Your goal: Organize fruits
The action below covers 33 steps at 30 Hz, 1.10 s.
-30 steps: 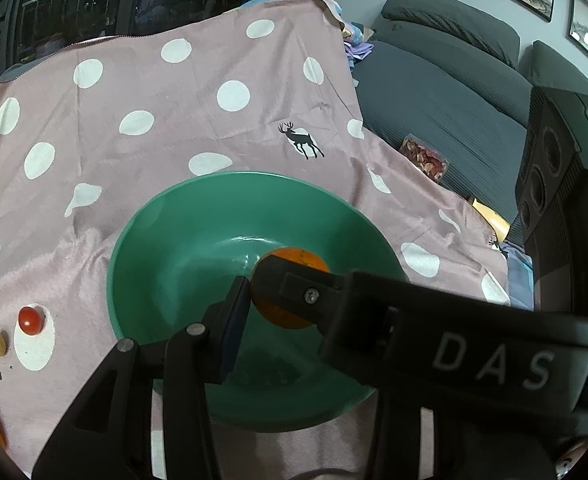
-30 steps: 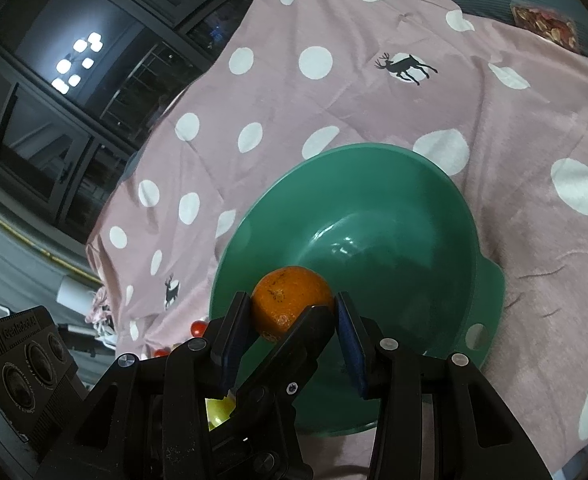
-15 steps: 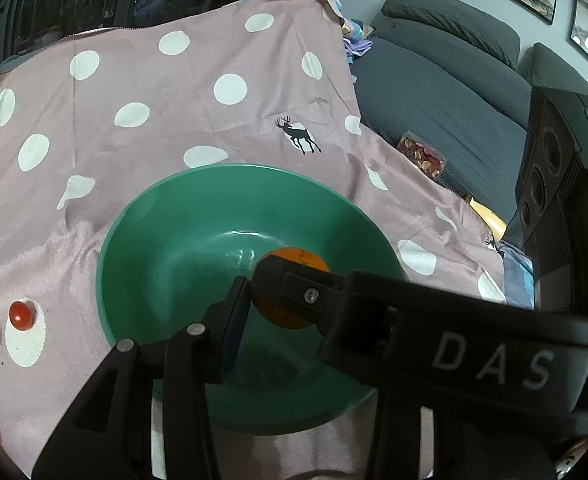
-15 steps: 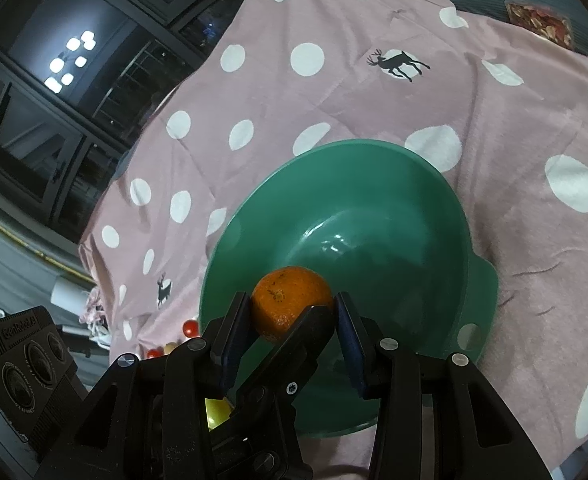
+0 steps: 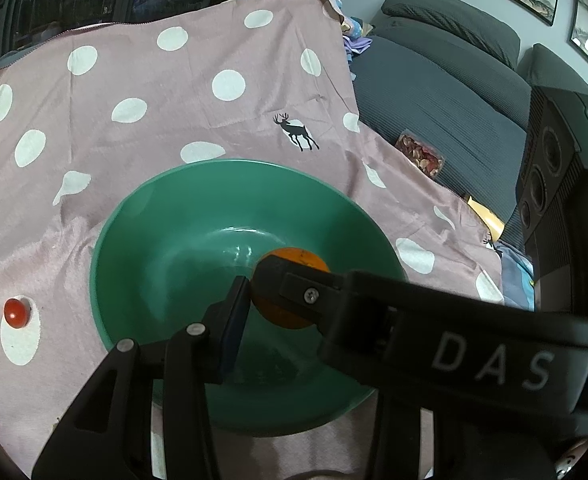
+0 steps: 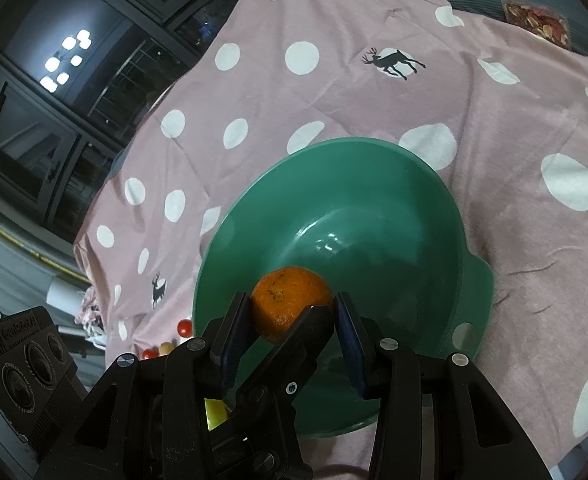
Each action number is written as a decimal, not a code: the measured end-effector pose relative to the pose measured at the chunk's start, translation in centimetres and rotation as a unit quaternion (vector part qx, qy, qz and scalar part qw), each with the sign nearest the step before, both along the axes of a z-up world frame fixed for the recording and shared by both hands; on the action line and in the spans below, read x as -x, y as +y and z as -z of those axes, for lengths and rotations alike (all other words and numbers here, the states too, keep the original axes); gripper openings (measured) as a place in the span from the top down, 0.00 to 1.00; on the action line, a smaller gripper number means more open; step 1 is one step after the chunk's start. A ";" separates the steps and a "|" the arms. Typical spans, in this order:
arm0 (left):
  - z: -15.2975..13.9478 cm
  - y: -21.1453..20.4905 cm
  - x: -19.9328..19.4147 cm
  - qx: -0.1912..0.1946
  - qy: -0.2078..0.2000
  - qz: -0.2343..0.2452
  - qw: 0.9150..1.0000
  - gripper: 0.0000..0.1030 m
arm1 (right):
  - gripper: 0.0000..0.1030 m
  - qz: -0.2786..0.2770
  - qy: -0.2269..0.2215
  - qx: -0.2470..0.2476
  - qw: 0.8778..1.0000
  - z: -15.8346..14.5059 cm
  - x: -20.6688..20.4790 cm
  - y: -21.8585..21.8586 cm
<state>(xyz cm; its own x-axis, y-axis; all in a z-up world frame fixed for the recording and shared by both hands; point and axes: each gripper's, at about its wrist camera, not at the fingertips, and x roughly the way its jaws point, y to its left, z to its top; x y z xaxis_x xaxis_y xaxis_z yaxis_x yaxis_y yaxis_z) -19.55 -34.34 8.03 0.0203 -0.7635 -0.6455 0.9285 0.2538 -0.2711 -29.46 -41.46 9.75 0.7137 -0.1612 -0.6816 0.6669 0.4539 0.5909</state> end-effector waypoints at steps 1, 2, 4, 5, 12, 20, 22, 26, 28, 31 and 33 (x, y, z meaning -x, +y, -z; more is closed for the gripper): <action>0.1 0.0 0.0 -0.001 0.001 0.000 1.000 0.59 | 0.56 0.000 0.001 0.000 1.000 0.0 0.0 0.0; 0.1 0.0 0.0 -0.001 0.002 0.000 1.000 0.59 | 0.56 0.000 0.002 0.000 1.000 0.0 0.0 0.0; 0.1 0.0 0.0 -0.001 0.004 0.000 1.000 0.59 | 0.56 0.000 0.005 0.000 1.000 0.1 -0.1 0.0; 0.1 0.0 0.0 -0.001 0.004 0.000 1.000 0.59 | 0.56 0.000 0.006 0.000 1.000 0.0 -0.1 0.0; 0.2 0.0 -0.1 -0.002 0.006 -0.001 1.000 0.59 | 0.56 0.001 0.007 0.000 1.000 0.0 -0.1 0.0; 0.5 -0.1 0.2 -0.007 -0.005 -0.015 1.000 0.59 | 0.56 0.024 0.046 0.022 0.998 0.1 -0.2 0.2; 0.2 0.1 0.3 -0.007 -0.013 -0.019 1.000 0.58 | 0.56 0.026 0.045 0.023 0.998 0.0 -0.1 0.2; -0.5 1.1 0.4 0.001 -0.025 -0.025 0.999 0.56 | 0.56 0.027 0.035 0.032 0.999 -0.3 0.1 0.3; -1.0 2.0 0.3 0.007 -0.033 -0.032 0.999 0.50 | 0.56 0.029 0.033 0.045 0.998 -0.7 0.1 0.6; -1.9 3.9 -0.2 0.011 -0.050 -0.050 0.997 0.43 | 0.56 0.031 0.024 0.065 0.997 -1.4 0.2 0.9; -2.7 5.7 -0.9 0.022 -0.060 -0.074 0.995 0.38 | 0.56 0.037 0.026 0.077 0.996 -1.9 0.3 1.1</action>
<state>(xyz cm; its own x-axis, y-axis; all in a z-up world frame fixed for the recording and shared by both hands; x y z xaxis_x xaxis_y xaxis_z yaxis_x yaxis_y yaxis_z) -18.64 -28.65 10.76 0.2098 -0.7743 -0.5970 0.9083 0.3803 -0.1741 -29.76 -40.35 11.64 0.6603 -0.3178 -0.6805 0.7297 0.4857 0.4812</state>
